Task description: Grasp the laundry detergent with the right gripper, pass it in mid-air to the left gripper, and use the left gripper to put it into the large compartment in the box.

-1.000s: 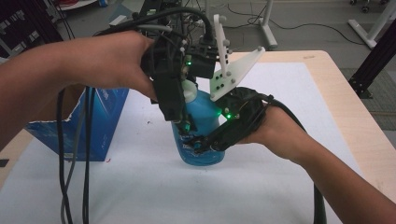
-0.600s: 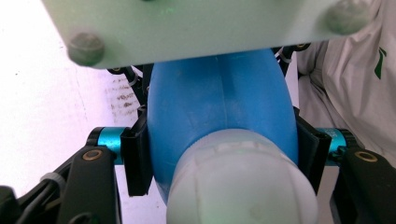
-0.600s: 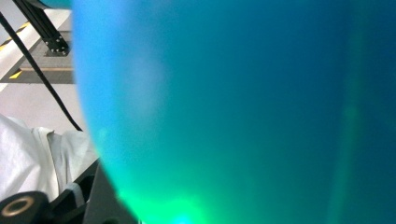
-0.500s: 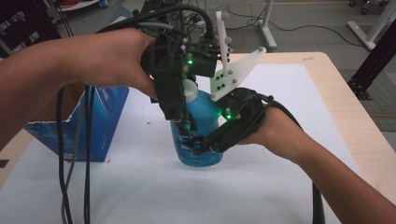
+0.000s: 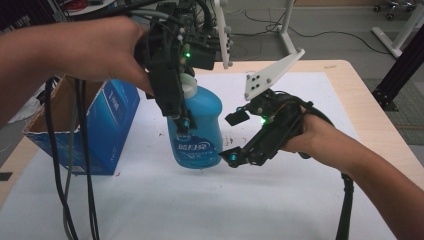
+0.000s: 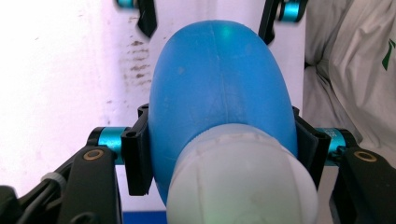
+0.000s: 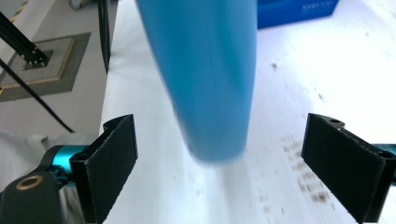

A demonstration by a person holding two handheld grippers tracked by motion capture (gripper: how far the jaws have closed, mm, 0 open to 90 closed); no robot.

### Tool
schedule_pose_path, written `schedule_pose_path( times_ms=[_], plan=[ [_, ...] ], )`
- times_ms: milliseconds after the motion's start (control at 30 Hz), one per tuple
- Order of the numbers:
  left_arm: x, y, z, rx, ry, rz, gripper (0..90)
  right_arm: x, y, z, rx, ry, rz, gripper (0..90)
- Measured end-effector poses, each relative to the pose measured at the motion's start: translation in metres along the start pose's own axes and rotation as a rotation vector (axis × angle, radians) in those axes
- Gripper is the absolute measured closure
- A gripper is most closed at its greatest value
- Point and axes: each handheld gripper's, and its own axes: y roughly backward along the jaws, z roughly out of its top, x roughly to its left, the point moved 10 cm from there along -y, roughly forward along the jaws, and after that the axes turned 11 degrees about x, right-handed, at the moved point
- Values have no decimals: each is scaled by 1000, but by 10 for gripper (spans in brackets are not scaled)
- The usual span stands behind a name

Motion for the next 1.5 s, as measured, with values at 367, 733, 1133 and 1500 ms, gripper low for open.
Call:
schedule_pose_path(
  times_ms=[367,733,1133,1500],
  plan=[
    [19,43,-25,19,131,39,373,-12,40,-31,124,-103,9,9],
    [32,76,-50,3,264,39,373,-28,81,-55,201,-167,-130,9],
    [38,100,-89,-6,378,43,373,-33,108,-86,319,-231,-149,10],
    [41,116,-130,-45,469,43,373,-39,111,-87,319,-215,-178,12]
  ],
)
